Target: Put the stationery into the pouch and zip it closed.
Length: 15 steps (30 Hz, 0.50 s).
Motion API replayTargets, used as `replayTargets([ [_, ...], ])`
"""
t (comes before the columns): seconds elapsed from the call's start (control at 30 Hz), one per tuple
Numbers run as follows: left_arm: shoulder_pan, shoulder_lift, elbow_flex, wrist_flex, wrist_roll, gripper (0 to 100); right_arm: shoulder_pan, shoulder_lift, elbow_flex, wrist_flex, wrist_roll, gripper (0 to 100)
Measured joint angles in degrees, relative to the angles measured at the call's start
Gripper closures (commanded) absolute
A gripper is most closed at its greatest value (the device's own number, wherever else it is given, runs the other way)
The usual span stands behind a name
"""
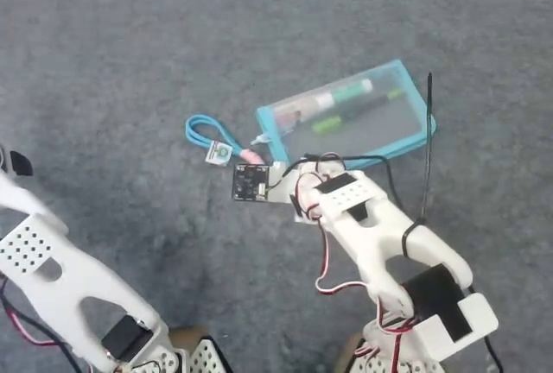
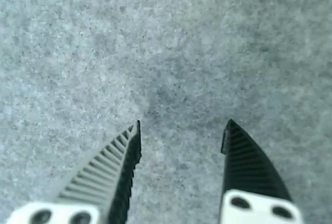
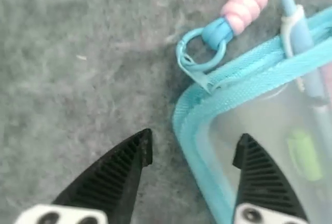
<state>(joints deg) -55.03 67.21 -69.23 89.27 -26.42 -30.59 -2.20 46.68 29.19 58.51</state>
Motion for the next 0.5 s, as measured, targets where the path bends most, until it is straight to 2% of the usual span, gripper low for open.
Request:
replayTargets([
  [0.27, 0.0, 0.0, 0.0, 0.0, 0.0, 76, -1.1, 0.6, -0.9, -0.4, -13.5, 72.6],
  [0.43, 0.0, 0.0, 0.0, 0.0, 0.0, 76, -0.9, 0.7, -0.9, -2.5, -15.0, 83.5],
  [0.5, 0.0, 0.0, 0.0, 0.0, 0.0, 76, -0.6, 0.7, -1.0, -3.3, -15.0, 84.8],
])
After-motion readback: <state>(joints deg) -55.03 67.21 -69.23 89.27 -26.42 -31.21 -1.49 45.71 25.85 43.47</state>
